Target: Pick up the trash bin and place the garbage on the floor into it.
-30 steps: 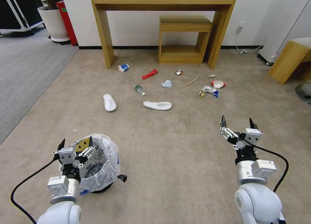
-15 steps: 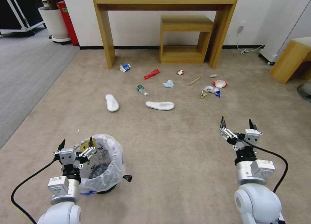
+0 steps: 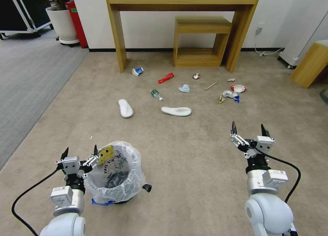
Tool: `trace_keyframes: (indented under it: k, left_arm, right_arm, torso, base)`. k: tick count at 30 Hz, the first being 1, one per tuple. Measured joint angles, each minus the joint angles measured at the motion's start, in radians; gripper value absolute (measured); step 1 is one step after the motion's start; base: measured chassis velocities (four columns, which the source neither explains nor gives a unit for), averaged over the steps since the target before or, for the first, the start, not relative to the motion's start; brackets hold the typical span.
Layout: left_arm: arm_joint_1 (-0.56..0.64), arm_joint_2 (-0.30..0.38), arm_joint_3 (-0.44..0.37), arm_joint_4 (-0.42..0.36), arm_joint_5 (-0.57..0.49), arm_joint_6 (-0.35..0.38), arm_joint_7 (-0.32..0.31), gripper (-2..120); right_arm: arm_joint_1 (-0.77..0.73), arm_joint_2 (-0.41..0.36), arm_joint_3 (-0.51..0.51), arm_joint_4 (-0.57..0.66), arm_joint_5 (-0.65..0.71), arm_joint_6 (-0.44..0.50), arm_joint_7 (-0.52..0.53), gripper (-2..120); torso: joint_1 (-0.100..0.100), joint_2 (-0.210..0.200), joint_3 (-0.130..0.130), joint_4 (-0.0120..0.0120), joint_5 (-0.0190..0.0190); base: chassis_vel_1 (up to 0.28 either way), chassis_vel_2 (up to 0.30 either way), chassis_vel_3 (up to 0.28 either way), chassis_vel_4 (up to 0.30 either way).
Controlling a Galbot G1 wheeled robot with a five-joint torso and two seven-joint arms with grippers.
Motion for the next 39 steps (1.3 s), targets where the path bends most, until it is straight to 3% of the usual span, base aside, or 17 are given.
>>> trace_keyframes:
  k: [32, 39]
  left_arm:
    - [-0.008, 0.000, -0.008, 0.019, 0.011, 0.001, 0.002, 100]
    - [-0.013, 0.000, 0.006, 0.009, -0.026, 0.022, -0.007, 100]
  right_arm:
    - [0.023, -0.005, -0.014, -0.026, -0.003, -0.016, 0.005, 100]
    - [0.020, -0.022, -0.011, -0.009, 0.017, -0.033, 0.018, 100]
  torso:
    - [0.000, 0.000, 0.000, 0.0000, -0.0001]
    - [0.000, 0.000, 0.000, 0.0000, -0.0001]
  base:
    - [0.000, 0.000, 0.000, 0.000]
    - [0.000, 0.000, 0.000, 0.000]
